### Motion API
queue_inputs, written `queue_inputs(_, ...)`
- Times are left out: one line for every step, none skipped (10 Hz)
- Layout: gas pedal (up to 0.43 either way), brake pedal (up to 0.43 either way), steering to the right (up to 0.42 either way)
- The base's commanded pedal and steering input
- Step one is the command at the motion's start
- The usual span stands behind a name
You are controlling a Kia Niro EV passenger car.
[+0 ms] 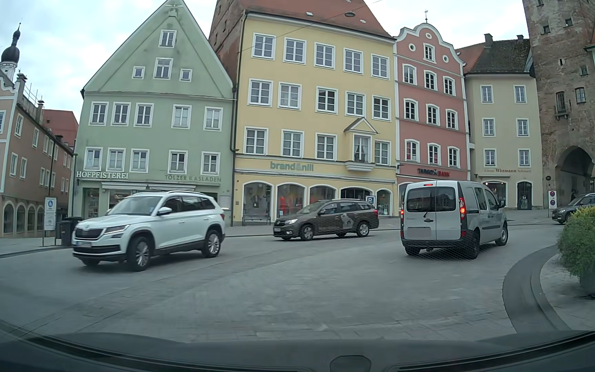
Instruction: Follow the waypoints while adhering to traffic rules and regulations
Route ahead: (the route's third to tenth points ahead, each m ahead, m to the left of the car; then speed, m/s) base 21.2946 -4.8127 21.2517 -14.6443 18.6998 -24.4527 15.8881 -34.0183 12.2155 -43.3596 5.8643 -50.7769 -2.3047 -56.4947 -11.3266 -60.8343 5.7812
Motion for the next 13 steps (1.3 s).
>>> queue_inputs(0.000, 0.000, 0.185)
queue_inputs(0.000, 0.000, 0.191)
queue_inputs(0.000, 0.000, 0.198)
queue_inputs(0.000, 0.024, 0.203)
queue_inputs(0.000, 0.091, 0.207)
queue_inputs(0.000, 0.122, 0.212)
queue_inputs(0.000, 0.140, 0.217)
queue_inputs(0.000, 0.152, 0.222)
queue_inputs(0.000, 0.165, 0.229)
queue_inputs(0.000, 0.171, 0.239)
queue_inputs(0.000, 0.183, 0.246)
queue_inputs(0.000, 0.189, 0.250)
queue_inputs(0.000, 0.195, 0.254)
